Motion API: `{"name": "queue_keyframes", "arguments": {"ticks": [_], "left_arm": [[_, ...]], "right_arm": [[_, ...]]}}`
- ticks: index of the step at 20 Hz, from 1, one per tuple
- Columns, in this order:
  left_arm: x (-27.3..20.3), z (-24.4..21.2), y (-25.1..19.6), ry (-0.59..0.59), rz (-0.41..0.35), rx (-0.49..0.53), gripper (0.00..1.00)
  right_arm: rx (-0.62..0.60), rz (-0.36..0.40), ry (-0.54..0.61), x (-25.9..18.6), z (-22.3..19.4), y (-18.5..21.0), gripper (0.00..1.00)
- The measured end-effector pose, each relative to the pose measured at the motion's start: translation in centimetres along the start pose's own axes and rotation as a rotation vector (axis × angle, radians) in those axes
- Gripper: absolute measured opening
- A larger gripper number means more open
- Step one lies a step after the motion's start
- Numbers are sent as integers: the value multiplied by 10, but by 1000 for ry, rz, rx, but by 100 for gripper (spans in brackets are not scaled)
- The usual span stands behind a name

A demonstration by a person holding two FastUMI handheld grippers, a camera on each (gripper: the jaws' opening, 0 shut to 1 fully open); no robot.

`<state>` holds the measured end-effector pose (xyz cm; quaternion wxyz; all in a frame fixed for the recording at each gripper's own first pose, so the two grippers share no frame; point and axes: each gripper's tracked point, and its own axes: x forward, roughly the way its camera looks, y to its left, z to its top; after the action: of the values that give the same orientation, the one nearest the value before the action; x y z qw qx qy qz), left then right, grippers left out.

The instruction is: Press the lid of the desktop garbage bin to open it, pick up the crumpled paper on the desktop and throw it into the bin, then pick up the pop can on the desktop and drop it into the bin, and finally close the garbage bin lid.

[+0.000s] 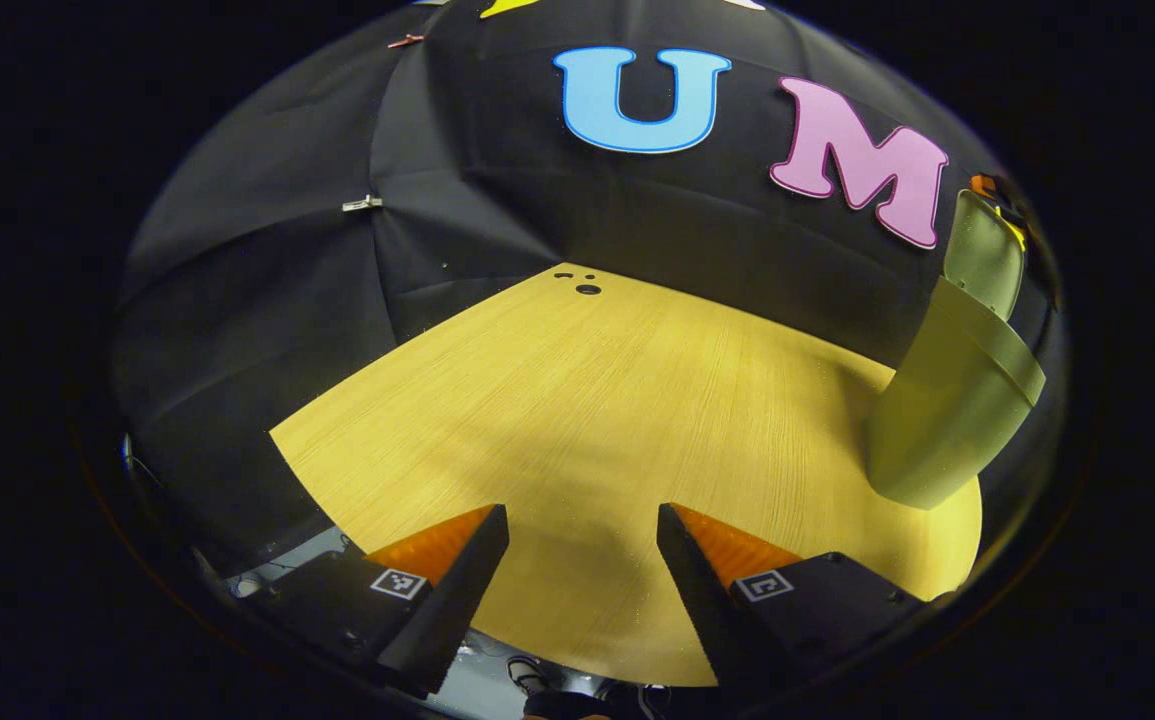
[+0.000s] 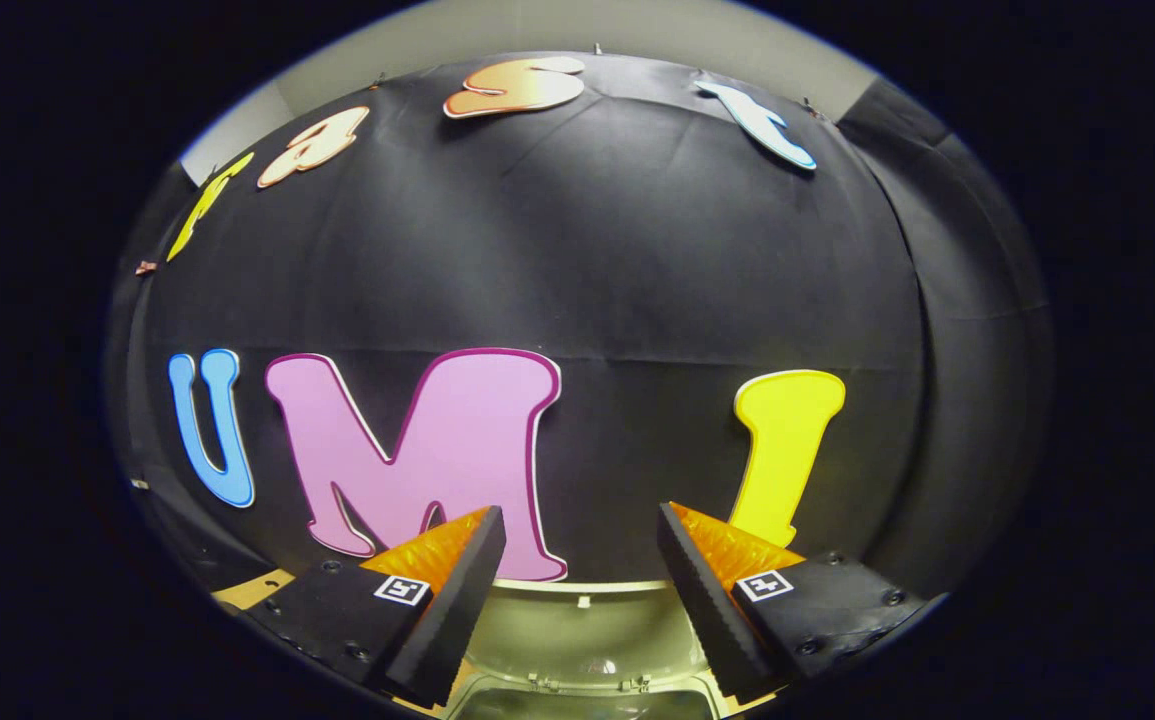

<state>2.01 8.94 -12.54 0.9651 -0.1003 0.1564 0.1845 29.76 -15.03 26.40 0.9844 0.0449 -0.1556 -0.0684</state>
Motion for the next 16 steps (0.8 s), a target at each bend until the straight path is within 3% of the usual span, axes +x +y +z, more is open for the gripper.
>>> {"name": "queue_keyframes", "arguments": {"ticks": [6,16], "left_arm": [[-2,1,1,-1,6,-24,96],[15,32,-20,-49,-96,-6,96]], "right_arm": [[23,2,34,-2,-8,-7,97],[-20,28,164,-68,-27,-2,98]]}}
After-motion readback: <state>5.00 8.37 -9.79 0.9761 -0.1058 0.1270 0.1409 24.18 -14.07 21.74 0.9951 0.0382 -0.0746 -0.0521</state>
